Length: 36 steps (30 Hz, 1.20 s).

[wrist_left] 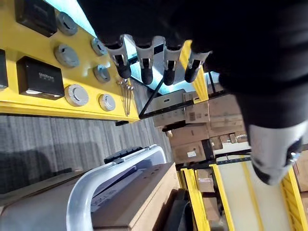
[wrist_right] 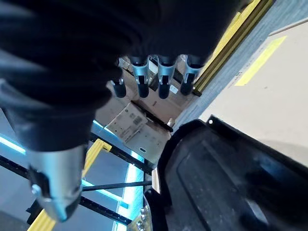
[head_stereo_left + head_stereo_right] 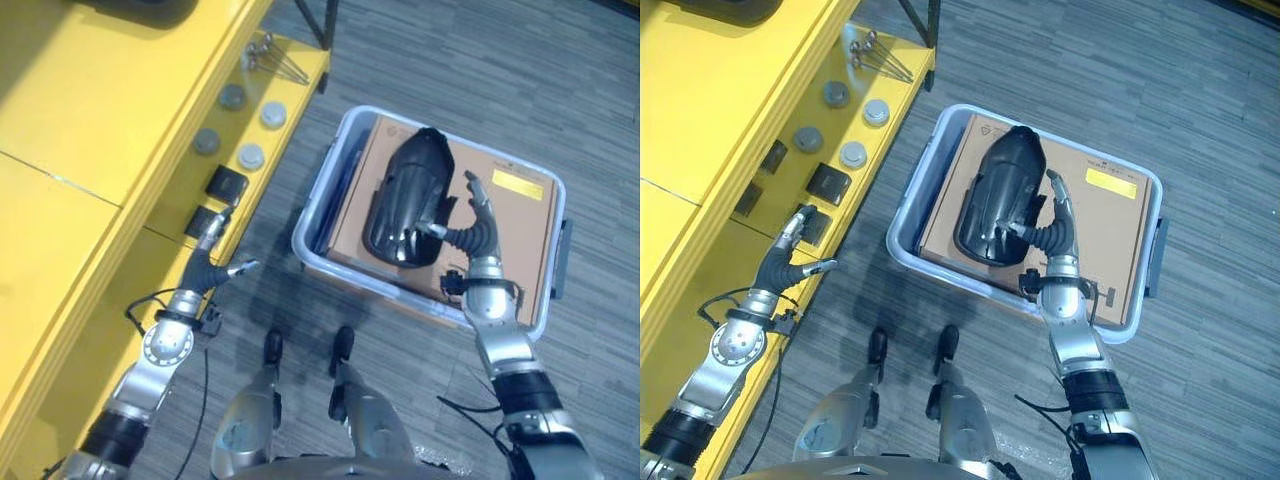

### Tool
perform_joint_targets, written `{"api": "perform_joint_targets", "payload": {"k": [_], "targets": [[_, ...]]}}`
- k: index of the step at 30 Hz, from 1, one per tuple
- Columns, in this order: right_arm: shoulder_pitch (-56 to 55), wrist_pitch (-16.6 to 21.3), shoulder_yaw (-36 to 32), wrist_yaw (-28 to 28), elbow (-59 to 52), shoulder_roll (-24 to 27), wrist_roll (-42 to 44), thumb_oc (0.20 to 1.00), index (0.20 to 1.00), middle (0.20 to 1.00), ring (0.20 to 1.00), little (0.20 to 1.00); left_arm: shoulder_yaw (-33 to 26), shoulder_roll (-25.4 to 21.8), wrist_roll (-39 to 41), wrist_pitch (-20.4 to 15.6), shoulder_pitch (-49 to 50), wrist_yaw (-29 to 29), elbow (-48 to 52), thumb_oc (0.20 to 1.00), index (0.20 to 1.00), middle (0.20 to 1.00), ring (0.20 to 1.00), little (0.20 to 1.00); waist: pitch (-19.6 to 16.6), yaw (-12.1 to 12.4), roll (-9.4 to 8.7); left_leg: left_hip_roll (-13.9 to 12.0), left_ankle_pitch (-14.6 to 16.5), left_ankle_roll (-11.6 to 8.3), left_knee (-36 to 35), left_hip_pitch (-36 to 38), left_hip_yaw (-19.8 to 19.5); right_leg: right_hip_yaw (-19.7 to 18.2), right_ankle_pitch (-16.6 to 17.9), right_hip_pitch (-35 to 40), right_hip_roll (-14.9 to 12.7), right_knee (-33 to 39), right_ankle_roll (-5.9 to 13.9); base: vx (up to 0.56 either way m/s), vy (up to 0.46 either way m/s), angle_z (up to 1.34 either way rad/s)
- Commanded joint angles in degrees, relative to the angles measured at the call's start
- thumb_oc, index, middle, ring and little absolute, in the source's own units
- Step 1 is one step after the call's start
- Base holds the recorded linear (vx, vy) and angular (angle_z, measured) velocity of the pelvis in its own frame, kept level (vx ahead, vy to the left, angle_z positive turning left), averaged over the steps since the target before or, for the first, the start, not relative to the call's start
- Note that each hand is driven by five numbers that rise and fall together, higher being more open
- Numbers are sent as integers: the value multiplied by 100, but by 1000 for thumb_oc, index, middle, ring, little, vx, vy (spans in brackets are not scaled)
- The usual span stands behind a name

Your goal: Move parts from the plastic box to the shelf.

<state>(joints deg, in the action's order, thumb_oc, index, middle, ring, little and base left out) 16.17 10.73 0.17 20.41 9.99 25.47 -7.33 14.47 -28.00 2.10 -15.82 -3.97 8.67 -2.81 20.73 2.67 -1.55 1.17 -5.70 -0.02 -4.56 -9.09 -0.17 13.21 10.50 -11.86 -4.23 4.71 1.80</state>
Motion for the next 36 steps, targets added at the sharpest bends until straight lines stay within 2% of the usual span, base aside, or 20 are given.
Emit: {"api": "perform_joint_targets", "payload": {"k": [1, 9, 15, 21, 22, 23, 24, 25, 28, 36], "targets": [[195, 131, -17, 596, 14, 373, -405, 1000, 1000, 1000, 1000, 1000, 235, -152, -640, -325, -194, 253, -58, 1000, 1000, 1000, 1000, 1000, -228, -21, 8, -408, 541, -217, -20, -11, 53, -206, -873, 346, -357, 24, 612, 0, 0, 0], [776, -67, 280, 908, 1114, 584, -395, 1000, 1000, 1000, 1000, 1000, 634, -162, -767, -412, -427, 449, -282, 1000, 1000, 1000, 1000, 1000, -122, 4, 58, -372, 511, -212, -23, -161, 9, -184, -826, 208, -385, 24, 637, 0, 0, 0], [1781, -254, 745, 1087, 2606, 676, 147, 1000, 1000, 1000, 1000, 1000, 979, -111, -769, -381, -705, 657, -406, 1000, 1000, 1000, 1000, 1000, 23, 101, 99, -349, 430, -232, -27, -335, -26, -159, -745, 40, -387, 26, 650, -6, 1, 4], [2150, -235, 900, 965, 3252, 631, 698, 1000, 1000, 1000, 1000, 1000, 1046, -76, -735, -340, -776, 742, -473, 1000, 1000, 1000, 1000, 1000, 59, 136, 102, -354, 401, -244, -34, -385, -24, -162, -725, -11, -378, 29, 643, -2, 0, 1], [2665, -218, 1163, 576, 4380, 690, 1385, 1000, 1000, 1000, 1000, 1000, 1109, -57, -648, -355, -780, 754, -510, 1000, 1000, 1000, 1000, 1000, 112, 210, 114, -348, 368, -264, -37, -434, -36, -138, -719, -39, -374, 29, 649, 0, 0, 0], [2665, -218, 1163, 576, 4380, 690, 1385, 1000, 1000, 1000, 1000, 1000, 1109, -57, -648, -355, -780, 754, -510, 1000, 1000, 1000, 1000, 1000, 112, 210, 114, -348, 368, -264, -37, -434, -36, -138, -719, -39, -374, 29, 649, 0, 0, 0], [2903, -219, 1292, 400, 4893, 687, 1598, 956, 956, 956, 956, 956, 1123, -58, -605, -352, -791, 725, -504, 1000, 1000, 1000, 1000, 1000, 139, 240, 139, -340, 352, -273, -39, -465, -42, -124, -708, -63, -374, 29, 651, 0, 0, 0], [3325, -351, 1459, 146, 5804, 710, 1879, 200, 200, 200, 200, 200, 1192, -82, -597, -349, -856, 660, -523, 1000, 1000, 1000, 1000, 1000, 151, 329, 195, -331, 318, -300, -44, -518, -61, -75, -713, -93, -376, 29, 666, -32, -17, 5], [3502, -404, 1466, 51, 6156, 711, 2014, 200, 200, 200, 200, 200, 1205, -76, -603, -307, -893, 613, -514, 1000, 1000, 1000, 1000, 1000, 153, 348, 234, -334, 304, -316, -44, -534, -76, -52, -722, -92, -377, 29, 669, -12, -3, 12], [3364, -394, 1494, 38, 5772, 576, 2042, 200, 200, 200, 200, 200, 1058, -61, -590, -195, -831, 584, -526, 1000, 1000, 1000, 1000, 1000, 34, 286, 178, -349, 333, -322, -44, -439, -80, -17, -759, 10, -374, 29, 667, -3, 1, 6]]}}
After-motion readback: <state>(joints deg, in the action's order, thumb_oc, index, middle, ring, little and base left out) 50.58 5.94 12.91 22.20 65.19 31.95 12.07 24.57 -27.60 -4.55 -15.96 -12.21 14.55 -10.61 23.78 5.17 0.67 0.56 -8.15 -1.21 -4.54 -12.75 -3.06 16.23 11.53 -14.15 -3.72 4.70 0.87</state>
